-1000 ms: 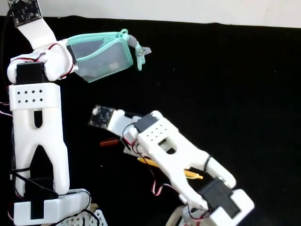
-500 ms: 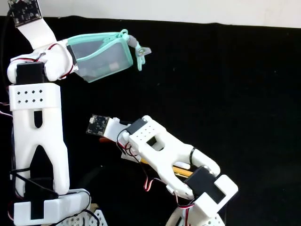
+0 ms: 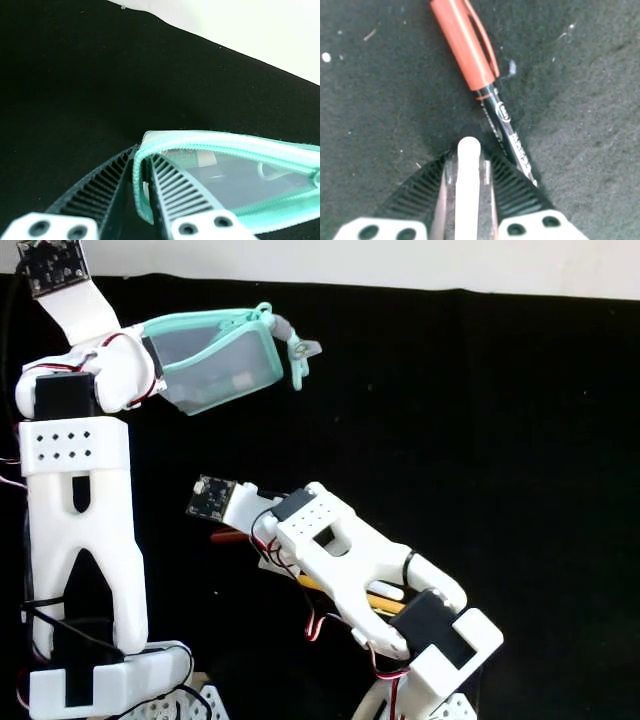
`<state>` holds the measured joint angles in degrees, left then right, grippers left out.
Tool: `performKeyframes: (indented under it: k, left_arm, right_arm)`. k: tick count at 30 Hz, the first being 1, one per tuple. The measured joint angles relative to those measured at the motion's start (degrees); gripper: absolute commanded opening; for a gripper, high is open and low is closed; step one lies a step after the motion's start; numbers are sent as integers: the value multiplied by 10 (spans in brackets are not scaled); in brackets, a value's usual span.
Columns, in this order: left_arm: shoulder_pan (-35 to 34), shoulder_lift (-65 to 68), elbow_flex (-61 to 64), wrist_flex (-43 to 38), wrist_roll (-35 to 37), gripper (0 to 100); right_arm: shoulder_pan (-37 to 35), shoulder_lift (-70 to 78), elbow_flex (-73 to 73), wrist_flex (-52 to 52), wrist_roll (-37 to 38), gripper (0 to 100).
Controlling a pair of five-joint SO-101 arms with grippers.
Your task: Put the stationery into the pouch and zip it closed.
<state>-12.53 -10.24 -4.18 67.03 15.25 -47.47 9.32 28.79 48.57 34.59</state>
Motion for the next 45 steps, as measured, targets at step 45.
performKeyframes:
  k: [45]
  left_arm:
    - [0,0,0,0,0,7]
  right_arm:
    - [142,-139,-665,91,-225,8]
